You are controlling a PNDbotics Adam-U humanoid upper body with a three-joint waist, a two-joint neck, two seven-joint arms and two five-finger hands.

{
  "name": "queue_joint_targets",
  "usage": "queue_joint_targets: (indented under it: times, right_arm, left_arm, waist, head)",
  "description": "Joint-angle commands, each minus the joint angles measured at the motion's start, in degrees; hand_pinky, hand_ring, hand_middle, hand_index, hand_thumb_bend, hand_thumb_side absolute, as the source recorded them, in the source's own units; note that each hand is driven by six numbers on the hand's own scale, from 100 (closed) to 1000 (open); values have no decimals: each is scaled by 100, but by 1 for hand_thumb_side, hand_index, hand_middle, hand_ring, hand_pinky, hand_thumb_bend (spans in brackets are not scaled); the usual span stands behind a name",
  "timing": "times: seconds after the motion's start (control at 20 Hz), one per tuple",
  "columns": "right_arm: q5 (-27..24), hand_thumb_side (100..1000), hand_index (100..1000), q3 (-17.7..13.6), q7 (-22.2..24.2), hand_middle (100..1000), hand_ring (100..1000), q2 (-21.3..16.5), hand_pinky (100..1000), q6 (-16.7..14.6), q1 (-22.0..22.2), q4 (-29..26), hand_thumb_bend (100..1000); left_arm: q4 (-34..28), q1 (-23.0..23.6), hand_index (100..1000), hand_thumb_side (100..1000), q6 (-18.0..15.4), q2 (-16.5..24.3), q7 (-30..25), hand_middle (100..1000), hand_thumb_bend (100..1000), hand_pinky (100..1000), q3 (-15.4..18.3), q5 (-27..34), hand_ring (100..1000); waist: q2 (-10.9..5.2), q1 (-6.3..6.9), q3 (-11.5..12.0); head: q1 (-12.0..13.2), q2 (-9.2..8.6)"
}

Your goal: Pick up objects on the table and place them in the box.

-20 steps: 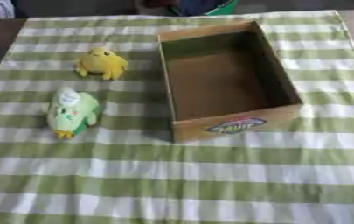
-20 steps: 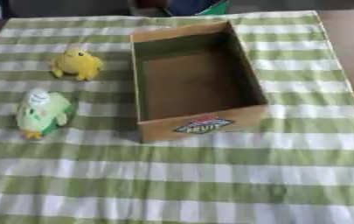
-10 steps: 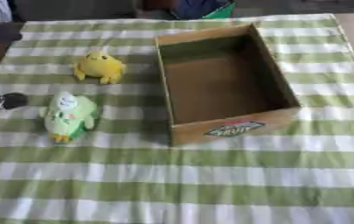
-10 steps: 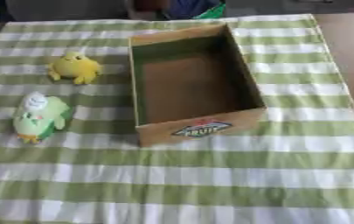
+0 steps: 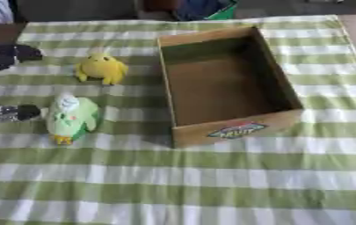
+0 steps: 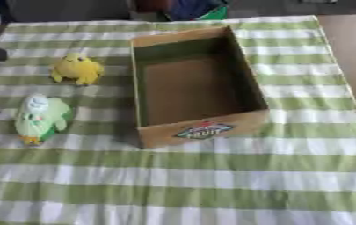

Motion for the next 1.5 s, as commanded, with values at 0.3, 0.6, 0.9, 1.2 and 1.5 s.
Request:
queue_joint_targets:
  times: [0.3,0.6,0.9,1.2,1.5]
  right_arm:
    - [-37,957,838,-6,54,528,648,-42,753,18,-33,-111,100]
    - [-36,952,837,-8,78,527,648,-22,754,47,-24,-111,100]
    - [-34,950,837,-12,89,526,648,-2,755,83,-13,-111,100]
    - [-40,947,835,-15,100,525,648,15,755,97,-11,-111,100]
    - [-55,945,828,-8,129,523,647,38,756,107,-3,-111,100]
  left_arm:
    - [132,-242,1000,996,97,9,-407,914,819,707,-180,95,906]
    - [223,-326,1000,881,162,-80,-391,915,726,705,-291,-270,907]
    - [278,-318,1000,895,126,-175,-550,930,758,713,-388,-342,913]
    - [272,-245,1000,807,91,-182,-682,938,731,715,-479,-655,918]
    - [378,-284,1000,763,61,-213,-329,953,723,716,-552,-1388,927]
  waist:
    - [-97,6,-27]
    - [-89,11,-52]
    - [-74,16,-62]
    - [-62,12,-63]
    - [-56,0,-65]
  head:
    - [49,-49]
    - [-4,-59]
    - [-1,-57]
    - [17,-59]
    - [49,-66]
